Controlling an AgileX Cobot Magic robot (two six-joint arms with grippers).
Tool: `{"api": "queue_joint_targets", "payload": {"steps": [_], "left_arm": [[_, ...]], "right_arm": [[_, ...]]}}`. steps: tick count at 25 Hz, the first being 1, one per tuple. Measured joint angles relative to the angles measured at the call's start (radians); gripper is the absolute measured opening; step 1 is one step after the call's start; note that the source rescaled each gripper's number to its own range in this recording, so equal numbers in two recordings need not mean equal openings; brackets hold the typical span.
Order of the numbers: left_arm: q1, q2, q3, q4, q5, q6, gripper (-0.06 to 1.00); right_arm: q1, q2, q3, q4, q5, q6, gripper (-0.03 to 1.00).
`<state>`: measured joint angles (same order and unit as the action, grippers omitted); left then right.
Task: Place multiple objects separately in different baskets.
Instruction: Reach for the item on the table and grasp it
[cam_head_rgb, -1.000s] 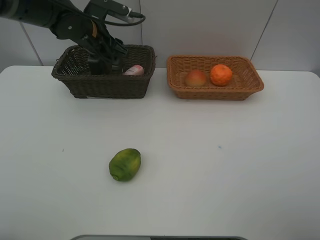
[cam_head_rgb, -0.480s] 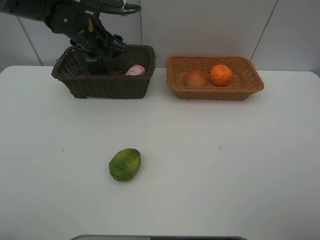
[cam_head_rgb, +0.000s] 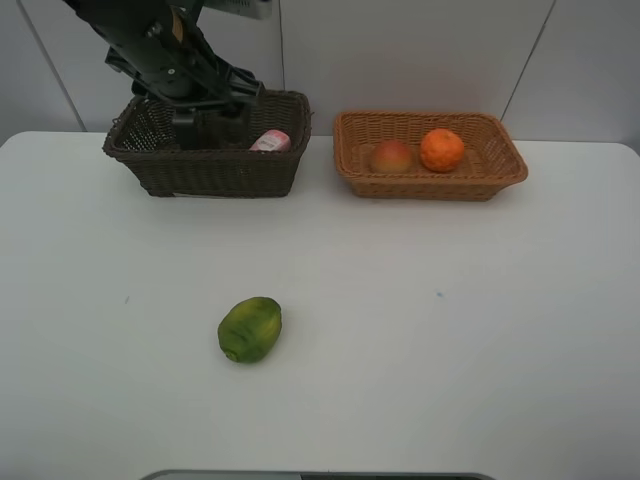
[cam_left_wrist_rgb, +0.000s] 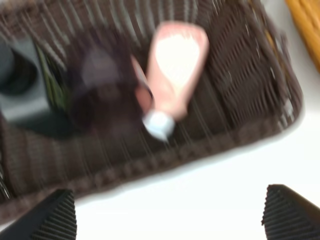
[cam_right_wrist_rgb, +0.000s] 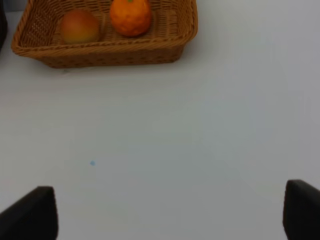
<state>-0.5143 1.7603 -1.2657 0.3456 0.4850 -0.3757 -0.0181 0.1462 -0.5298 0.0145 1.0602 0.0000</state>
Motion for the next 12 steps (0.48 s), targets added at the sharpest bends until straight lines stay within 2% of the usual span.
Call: {"api": "queue_joint_targets", "payload": {"steps": [6,12], "left_arm": [[-0.049,-0.054,0.119,-0.137,0.068,0.089,0.96],[-0.112,-0.071,0.222,-0.224,0.117,0.148,0.96]], "right_arm": [[0.0,0.0,0.0,0.0,0.0,0.0,1.0],[0.0,0.0,0.0,0.0,0.0,0.0,1.0]]}}
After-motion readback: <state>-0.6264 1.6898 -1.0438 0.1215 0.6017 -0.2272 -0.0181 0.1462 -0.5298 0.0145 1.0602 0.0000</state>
